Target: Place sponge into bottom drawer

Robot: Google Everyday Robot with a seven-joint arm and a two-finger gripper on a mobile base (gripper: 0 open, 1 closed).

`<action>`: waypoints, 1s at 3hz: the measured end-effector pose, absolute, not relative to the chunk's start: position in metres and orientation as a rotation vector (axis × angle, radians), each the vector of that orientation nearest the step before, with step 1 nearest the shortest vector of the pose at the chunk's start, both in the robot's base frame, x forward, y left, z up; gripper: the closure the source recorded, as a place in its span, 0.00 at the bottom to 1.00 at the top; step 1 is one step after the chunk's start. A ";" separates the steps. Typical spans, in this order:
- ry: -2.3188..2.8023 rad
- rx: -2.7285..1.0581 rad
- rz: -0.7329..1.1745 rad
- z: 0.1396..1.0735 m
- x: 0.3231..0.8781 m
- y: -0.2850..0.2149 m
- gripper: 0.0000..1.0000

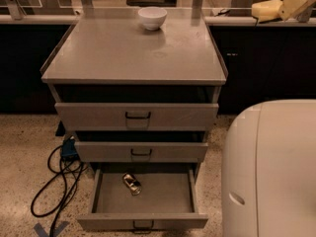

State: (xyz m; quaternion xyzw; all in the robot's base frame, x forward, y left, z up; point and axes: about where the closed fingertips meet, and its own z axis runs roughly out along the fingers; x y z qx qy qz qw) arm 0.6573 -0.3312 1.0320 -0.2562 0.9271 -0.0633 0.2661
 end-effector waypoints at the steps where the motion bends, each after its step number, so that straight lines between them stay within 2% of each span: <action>1: 2.521 -0.739 -0.139 1.024 0.656 -0.321 1.00; 2: 2.604 -1.064 -0.006 0.979 0.645 -0.267 1.00; 3: 2.611 -1.128 0.013 0.975 0.638 -0.263 1.00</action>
Offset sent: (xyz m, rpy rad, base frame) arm -0.0883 0.1329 -0.1063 -0.0183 0.6998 0.6202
